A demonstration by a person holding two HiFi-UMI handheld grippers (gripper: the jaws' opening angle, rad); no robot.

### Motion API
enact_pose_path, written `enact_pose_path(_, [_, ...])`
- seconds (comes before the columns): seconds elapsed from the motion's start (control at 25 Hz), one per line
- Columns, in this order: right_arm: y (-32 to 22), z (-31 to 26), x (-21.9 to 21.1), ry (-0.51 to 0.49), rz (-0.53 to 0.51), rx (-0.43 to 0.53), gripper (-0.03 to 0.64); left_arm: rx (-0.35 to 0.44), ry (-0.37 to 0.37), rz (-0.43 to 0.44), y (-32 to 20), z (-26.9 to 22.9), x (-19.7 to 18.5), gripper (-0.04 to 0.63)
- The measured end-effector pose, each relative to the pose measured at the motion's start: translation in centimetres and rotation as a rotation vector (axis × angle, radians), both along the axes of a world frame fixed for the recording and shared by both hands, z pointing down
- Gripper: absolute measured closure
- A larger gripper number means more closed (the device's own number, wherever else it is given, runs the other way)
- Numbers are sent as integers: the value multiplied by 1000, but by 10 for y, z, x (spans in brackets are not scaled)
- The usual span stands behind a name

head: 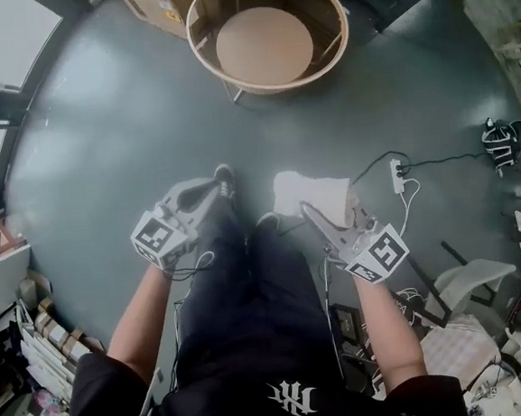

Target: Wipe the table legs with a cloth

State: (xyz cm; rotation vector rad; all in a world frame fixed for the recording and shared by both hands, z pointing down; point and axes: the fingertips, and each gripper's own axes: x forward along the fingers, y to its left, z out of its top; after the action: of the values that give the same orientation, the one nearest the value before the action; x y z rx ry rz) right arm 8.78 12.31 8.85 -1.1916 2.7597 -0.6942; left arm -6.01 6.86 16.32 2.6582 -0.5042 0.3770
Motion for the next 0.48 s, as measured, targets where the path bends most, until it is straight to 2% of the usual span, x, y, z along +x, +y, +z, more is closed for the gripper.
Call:
enact_pose_path(0.12, [21,-57,3,-16,3,-25,529,7,103,-23,17,-79,14,588])
enact_pose_path(0.28, [49,-135,-8,-28,1,53,529,97,163,33,44,-173,16,588])
enact_pose_path(0.48, [66,-188,-41,30,-6,124,529,126,204,86,63,-220,-17,588])
